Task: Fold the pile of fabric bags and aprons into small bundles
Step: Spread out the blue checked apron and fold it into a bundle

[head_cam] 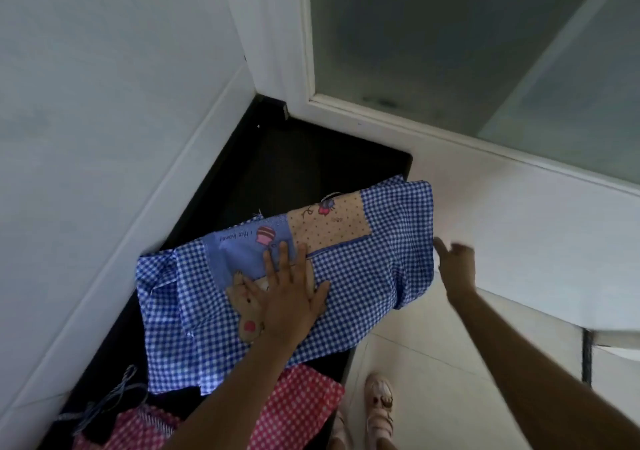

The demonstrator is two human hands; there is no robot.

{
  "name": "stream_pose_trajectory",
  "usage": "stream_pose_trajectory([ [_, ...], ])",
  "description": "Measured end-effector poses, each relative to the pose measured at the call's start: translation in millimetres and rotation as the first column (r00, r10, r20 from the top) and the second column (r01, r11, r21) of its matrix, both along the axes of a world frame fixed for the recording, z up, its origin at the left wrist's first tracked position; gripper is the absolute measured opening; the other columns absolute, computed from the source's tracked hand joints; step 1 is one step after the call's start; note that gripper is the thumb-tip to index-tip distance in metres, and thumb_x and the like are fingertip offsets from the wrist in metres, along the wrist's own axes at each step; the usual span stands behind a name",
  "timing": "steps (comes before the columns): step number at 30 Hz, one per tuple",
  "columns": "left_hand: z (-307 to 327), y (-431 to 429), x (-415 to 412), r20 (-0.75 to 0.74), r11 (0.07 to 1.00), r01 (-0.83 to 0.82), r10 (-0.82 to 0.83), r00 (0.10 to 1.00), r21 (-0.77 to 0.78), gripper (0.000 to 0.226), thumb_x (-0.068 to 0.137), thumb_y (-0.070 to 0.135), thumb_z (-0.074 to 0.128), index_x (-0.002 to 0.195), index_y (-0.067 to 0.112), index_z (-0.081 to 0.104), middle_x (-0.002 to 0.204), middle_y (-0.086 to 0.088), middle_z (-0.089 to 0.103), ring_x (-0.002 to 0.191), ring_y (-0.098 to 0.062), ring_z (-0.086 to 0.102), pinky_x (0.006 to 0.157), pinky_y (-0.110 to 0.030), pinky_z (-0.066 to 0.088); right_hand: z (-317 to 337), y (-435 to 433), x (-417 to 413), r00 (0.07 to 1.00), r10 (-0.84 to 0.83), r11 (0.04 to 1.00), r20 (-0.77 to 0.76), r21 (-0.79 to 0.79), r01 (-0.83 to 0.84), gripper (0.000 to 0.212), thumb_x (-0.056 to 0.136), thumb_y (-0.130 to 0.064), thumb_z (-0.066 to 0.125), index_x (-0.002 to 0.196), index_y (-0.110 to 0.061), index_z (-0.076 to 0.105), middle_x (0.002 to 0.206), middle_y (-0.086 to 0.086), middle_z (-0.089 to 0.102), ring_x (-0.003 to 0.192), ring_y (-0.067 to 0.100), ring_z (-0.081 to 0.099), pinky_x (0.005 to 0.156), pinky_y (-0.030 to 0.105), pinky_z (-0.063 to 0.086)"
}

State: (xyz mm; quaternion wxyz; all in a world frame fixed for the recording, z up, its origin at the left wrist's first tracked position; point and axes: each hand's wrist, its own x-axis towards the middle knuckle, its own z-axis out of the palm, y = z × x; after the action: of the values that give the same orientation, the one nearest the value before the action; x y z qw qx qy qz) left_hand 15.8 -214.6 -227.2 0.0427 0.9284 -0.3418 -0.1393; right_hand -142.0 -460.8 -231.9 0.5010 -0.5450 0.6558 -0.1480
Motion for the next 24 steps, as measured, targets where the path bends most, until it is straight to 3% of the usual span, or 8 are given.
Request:
stream_pose_trajectory([
  [1,0,0,0,0.003,1.0,-0.005,0.005,1.0,-0.003,0.081,0.089,0.071,0.014,0.153,0.024,-0.003,0.161,-0.007,-0.004,0.146,-0.028,-0.013,0.104,-0.076,0.005,-12,20,-13,0.979,-0.188,0.963,0.072,0.208,0.17,0.068,0.08,-0.06,0.063,0.116,-0.003,0.055,0.095,0.007,0.057,0.088,0.024,0.061,0.089,0.041,0.049],
  [3,0,0,-1,0.024,1.0,-0.004,0.004,1.0,-0.015,0.079,0.089,0.069,0.013,0.153,0.025,-0.004,0.161,-0.006,-0.003,0.147,-0.028,-0.01,0.104,-0.075,0.001,-34,60,-28,0.79,-0.581,0.665,0.197,0.674,0.322,0.08,0.087,-0.055,0.058,0.14,0.001,0.036,0.125,0.016,0.05,0.119,0.035,0.053,0.102,0.045,0.045],
  [5,0,-1,-1,0.06,1.0,-0.006,0.007,0.998,-0.015,0.077,0.09,0.068,0.013,0.153,0.025,-0.001,0.161,-0.006,0.002,0.147,-0.03,-0.004,0.104,-0.073,0.001,-40,96,-31,0.523,-0.823,0.382,0.22,0.897,0.223,0.089,0.086,-0.059,0.053,0.145,0.0,0.025,0.139,0.022,0.041,0.131,0.036,0.042,0.109,0.043,0.037],
  [6,0,0,-2,0.076,1.0,-0.008,0.009,0.997,-0.013,0.077,0.09,0.067,0.013,0.153,0.025,0.002,0.161,-0.007,0.005,0.147,-0.031,0.0,0.104,-0.073,0.002,-40,106,-31,0.461,-0.856,0.346,0.233,0.921,0.178,0.089,0.084,-0.058,0.056,0.144,0.002,0.028,0.135,0.022,0.045,0.132,0.034,0.042,0.11,0.041,0.037],
  [10,-1,-2,0,0.091,1.0,-0.007,0.009,0.996,-0.022,0.074,0.09,0.065,0.016,0.153,0.025,0.007,0.16,-0.008,0.011,0.147,-0.031,0.003,0.104,-0.071,0.0,-25,109,-11,0.444,-0.801,0.495,0.402,0.862,0.112,0.081,0.053,-0.023,0.09,0.122,-0.003,0.054,0.101,0.012,0.067,0.088,0.02,0.071,0.07,0.028,0.059],
  [13,-2,0,-2,0.088,0.999,-0.008,0.012,0.996,-0.047,0.073,0.091,0.064,0.016,0.152,0.026,0.007,0.16,-0.007,0.011,0.147,-0.031,0.001,0.106,-0.073,0.002,-20,106,-11,0.445,-0.822,0.487,0.356,0.845,0.222,0.018,0.093,-0.018,0.057,0.107,-0.006,0.06,0.074,0.007,0.074,0.061,0.015,0.071,0.053,0.023,0.057],
  [21,-1,2,-4,0.104,0.999,0.002,0.003,0.995,-0.047,0.073,0.091,0.063,0.012,0.153,0.026,0.007,0.161,-0.006,0.007,0.147,-0.029,-0.002,0.106,-0.069,-0.005,8,65,-52,0.578,-0.709,0.685,0.404,0.592,0.425,0.007,0.092,-0.015,0.06,0.093,-0.008,0.063,0.103,0.006,0.068,0.096,0.017,0.065,0.082,0.027,0.052],
  [24,-2,2,-4,0.118,0.999,0.001,0.003,0.993,-0.035,0.073,0.09,0.064,0.008,0.153,0.028,0.002,0.161,-0.005,0.003,0.148,-0.028,-0.004,0.106,-0.067,-0.007,5,54,-63,0.435,-0.754,0.653,0.492,0.638,0.408,0.022,0.086,-0.021,0.065,0.104,-0.008,0.064,0.101,0.002,0.069,0.109,0.017,0.061,0.101,0.029,0.046],
])
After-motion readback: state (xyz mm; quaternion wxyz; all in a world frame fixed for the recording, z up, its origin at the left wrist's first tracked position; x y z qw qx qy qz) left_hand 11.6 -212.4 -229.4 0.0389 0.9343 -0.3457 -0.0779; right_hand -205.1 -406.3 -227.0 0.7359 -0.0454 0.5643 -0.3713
